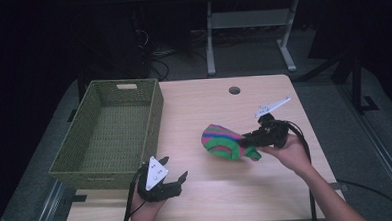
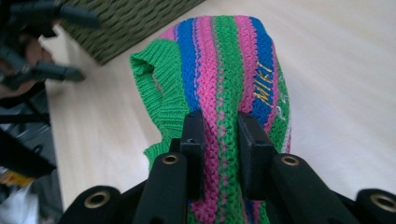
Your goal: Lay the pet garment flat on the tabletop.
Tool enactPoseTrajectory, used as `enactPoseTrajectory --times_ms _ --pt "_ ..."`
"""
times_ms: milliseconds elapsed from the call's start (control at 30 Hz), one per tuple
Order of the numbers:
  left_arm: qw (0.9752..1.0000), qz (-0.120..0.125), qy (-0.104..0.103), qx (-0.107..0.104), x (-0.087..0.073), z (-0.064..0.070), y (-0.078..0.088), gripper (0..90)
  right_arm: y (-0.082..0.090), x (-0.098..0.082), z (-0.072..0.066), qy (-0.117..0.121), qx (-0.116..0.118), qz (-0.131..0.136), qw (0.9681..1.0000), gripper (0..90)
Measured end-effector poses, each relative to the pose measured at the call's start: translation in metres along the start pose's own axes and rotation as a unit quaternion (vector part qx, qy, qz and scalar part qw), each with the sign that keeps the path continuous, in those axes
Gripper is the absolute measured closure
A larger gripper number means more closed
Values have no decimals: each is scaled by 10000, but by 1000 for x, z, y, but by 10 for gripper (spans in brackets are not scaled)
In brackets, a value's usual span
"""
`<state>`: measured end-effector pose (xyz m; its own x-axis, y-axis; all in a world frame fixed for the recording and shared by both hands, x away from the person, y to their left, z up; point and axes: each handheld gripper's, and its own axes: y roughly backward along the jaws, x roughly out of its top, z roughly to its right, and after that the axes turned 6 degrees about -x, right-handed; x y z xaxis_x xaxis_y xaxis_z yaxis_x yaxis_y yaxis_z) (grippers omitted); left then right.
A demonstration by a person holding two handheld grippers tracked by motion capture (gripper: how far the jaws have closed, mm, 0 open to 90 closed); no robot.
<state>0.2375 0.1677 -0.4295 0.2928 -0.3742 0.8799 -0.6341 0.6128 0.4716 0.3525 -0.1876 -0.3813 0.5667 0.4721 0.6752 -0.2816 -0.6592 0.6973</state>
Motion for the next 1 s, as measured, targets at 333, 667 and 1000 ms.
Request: enactPoseTrajectory --times_ms 333,667,1000 --pt "9999 -28 -113 -60 1 3 -2 237 -56 -53 -31 489 -279 -849 9948 735" --pt "9997 -131 -122 -157 1 4 -7 238 -60 -77 -52 781 -734 -171 9941 705" --pt "9995 -131 -185 -212 2 9 -10 238 -60 -84 -53 877 -499 25 9949 521"
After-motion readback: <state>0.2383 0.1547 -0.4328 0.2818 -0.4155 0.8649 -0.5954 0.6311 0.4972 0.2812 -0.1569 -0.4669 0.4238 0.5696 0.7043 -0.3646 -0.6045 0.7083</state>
